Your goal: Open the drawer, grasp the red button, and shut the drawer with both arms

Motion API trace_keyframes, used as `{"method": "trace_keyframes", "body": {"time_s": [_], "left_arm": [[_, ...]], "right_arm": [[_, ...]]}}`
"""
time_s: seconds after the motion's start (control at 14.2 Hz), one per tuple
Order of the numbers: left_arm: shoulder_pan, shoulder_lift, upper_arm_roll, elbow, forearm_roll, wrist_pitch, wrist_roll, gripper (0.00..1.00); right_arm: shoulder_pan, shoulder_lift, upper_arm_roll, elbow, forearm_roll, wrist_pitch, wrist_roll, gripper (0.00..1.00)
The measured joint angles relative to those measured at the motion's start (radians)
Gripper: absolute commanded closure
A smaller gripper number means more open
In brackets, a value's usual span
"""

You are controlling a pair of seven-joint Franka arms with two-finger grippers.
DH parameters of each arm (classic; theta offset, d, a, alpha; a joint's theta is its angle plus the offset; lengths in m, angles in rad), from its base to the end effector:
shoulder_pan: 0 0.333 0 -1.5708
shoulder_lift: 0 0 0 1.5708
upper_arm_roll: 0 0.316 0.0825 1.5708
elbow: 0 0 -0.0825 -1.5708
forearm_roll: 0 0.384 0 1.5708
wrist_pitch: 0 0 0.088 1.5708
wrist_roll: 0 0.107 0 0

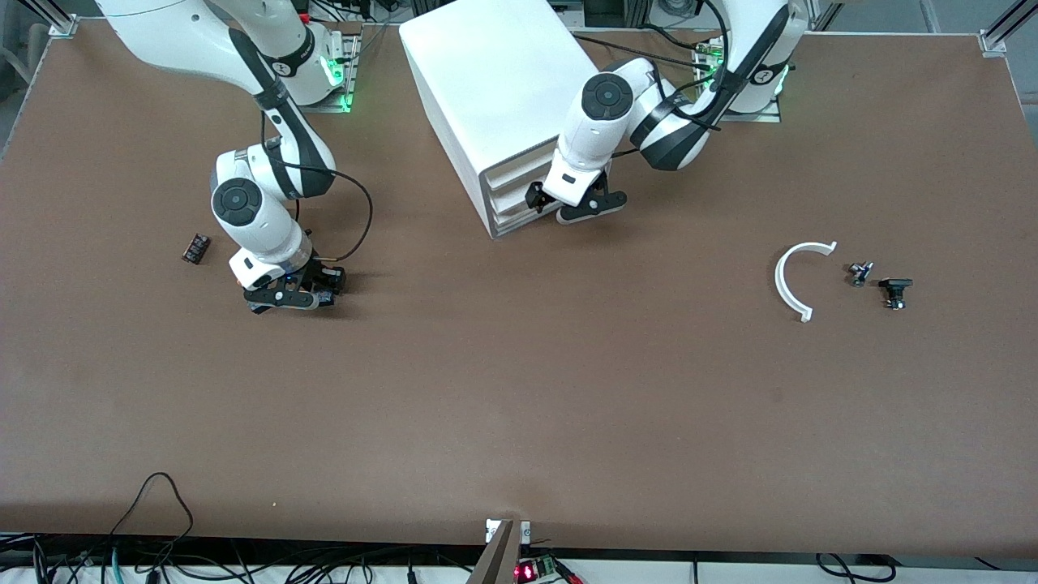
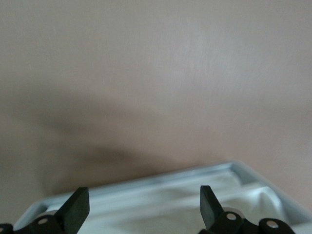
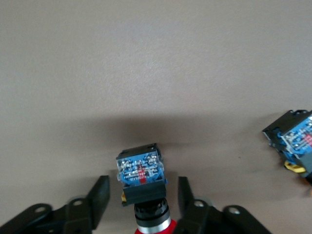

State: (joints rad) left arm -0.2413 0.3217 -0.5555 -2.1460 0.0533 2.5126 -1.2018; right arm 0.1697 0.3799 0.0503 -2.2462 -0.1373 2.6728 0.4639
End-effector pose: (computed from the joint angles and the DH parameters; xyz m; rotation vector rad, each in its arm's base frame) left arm 0.4072 -0.4102 0.2824 2.9302 0.5853 -0.0902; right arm 0.5334 0.1240 0.1999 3.1064 -0.1973 0.0947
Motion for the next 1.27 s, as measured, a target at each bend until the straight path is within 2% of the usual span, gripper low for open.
{"method": "trace_keyframes", "body": {"time_s": [0.21, 0.49, 0.77, 0.98, 1.27], "left_arm": [[0.108, -0.056, 0.045, 0.035, 0.035, 0.003, 0.086, 0.00], [0.215, -0.145, 0.122, 0.065, 0.035, -0.045, 0.326, 0.00], [0.258, -0.242, 0.210, 0.180, 0.035, -0.310, 0.509, 0.00], [0.264, -0.282, 0.298, 0.306, 0.025, -0.527, 0.705, 0.00], [0.267, -0.307, 0.408, 0.441, 0.023, -0.727, 0.955, 0.00]], "right_arm": [[-0.001, -0.038, 0.000, 0.075, 0.000, -0.120, 0.057, 0.00], [-0.002, -0.090, 0.000, 0.323, 0.000, -0.495, 0.068, 0.00], [-0.003, -0.097, 0.000, 0.556, 0.000, -0.752, 0.068, 0.00], [-0.025, -0.099, 0.002, 0.688, 0.000, -0.862, 0.065, 0.00], [-0.161, -0.140, 0.008, 0.749, 0.001, -0.919, -0.139, 0.00]]}}
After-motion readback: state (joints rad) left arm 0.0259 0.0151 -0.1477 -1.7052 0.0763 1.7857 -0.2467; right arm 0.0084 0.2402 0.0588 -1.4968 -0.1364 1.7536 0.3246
